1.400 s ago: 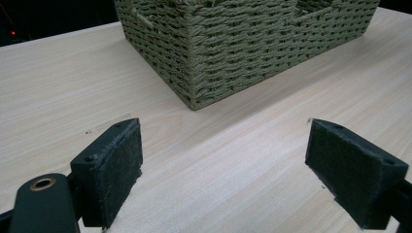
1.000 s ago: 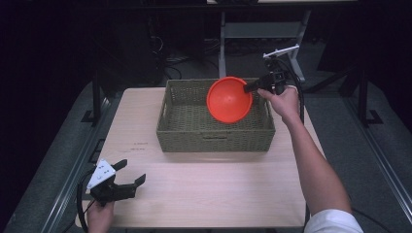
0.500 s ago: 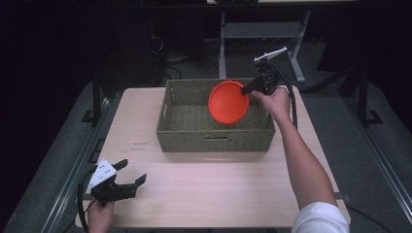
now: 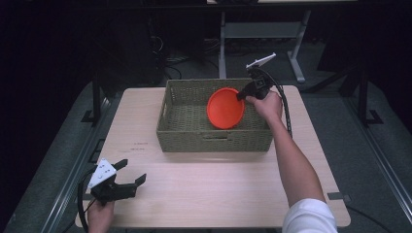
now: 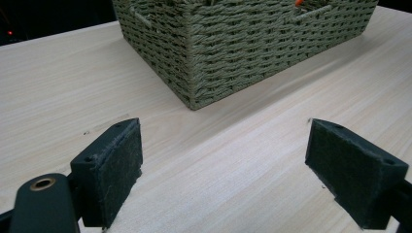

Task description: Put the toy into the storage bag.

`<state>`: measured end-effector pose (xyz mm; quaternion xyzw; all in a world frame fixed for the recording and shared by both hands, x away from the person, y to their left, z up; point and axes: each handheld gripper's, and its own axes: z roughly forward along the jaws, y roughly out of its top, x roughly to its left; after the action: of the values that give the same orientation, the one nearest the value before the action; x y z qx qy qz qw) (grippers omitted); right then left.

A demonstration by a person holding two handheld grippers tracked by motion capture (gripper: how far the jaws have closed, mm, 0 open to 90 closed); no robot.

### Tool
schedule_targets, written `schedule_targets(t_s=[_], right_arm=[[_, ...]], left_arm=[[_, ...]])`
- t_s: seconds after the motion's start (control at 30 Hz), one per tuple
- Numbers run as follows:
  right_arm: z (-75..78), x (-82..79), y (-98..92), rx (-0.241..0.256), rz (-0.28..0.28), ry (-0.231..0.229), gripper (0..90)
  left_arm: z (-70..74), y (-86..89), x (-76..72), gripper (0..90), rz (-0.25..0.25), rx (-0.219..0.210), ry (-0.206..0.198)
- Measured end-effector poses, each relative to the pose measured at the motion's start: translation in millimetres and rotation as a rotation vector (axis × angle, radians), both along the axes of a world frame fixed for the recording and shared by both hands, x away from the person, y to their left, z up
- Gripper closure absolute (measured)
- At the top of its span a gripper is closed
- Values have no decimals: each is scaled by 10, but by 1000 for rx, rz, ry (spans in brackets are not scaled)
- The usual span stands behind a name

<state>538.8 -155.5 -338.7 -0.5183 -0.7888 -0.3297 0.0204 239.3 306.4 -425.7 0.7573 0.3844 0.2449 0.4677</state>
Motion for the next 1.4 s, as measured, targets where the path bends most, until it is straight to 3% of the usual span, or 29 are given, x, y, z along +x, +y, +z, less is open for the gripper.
schedule_targets(t_s=[0.57, 1.03, 1.17, 1.3, 1.4], right_arm=[[-237, 48, 113, -79, 10, 78, 819], [-254, 30, 110, -136, 12, 95, 763], [-240, 15, 97, -126, 5, 83, 753], [-230, 3, 79, -129, 6, 94, 699], [-202, -18, 54, -137, -7, 73, 658]], left_arm=[[3, 0, 6, 129, -5, 7, -1], [4, -10, -6, 129, -8, 11, -4], [3, -9, -5, 128, -9, 11, -4], [3, -16, -10, 129, -9, 15, -1], [4, -12, -20, 128, -7, 18, 1]])
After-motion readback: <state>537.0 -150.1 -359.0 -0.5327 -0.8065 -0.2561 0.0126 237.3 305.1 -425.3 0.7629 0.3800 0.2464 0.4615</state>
